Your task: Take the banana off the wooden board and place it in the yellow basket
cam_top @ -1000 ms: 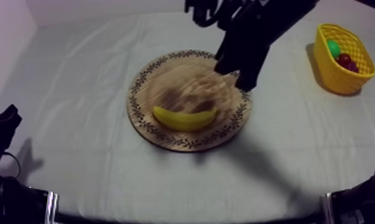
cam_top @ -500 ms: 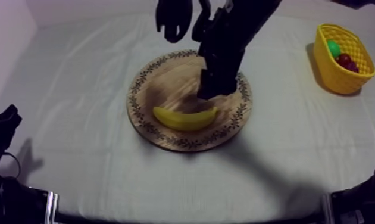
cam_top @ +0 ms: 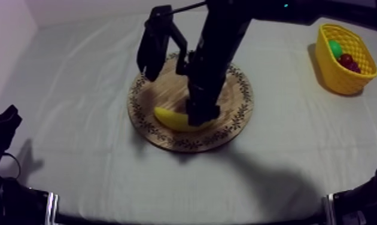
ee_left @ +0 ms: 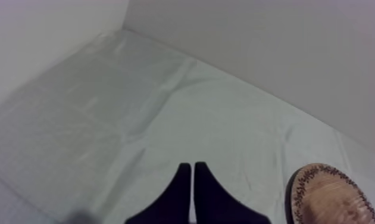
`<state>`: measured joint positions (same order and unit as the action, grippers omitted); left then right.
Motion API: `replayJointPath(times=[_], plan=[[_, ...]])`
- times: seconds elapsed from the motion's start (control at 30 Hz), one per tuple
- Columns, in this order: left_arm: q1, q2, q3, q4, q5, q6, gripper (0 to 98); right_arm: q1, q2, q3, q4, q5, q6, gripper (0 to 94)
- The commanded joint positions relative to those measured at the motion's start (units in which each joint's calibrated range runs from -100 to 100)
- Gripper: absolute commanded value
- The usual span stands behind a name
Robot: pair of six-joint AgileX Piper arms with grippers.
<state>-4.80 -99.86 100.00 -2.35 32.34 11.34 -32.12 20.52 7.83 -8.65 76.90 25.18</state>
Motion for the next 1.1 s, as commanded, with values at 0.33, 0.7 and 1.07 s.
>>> replayJointPath(times=[0.33, 0.7, 1.07], plan=[[-0.01, 0.04, 0.0, -0.02, 0.0, 0.01, 0.1, -0.7, 11.42, -5.23, 1.01, -1.05, -1.94, 66.1], [-0.01, 0.04, 0.0, -0.02, 0.0, 0.01, 0.1, -0.45, 18.23, -7.31, 2.32, -3.12, -2.68, 59.6], [-0.01, 0.04, 0.0, -0.02, 0.0, 0.01, 0.1, -0.53, 19.42, -9.05, 2.17, -2.37, -2.21, 35.8]])
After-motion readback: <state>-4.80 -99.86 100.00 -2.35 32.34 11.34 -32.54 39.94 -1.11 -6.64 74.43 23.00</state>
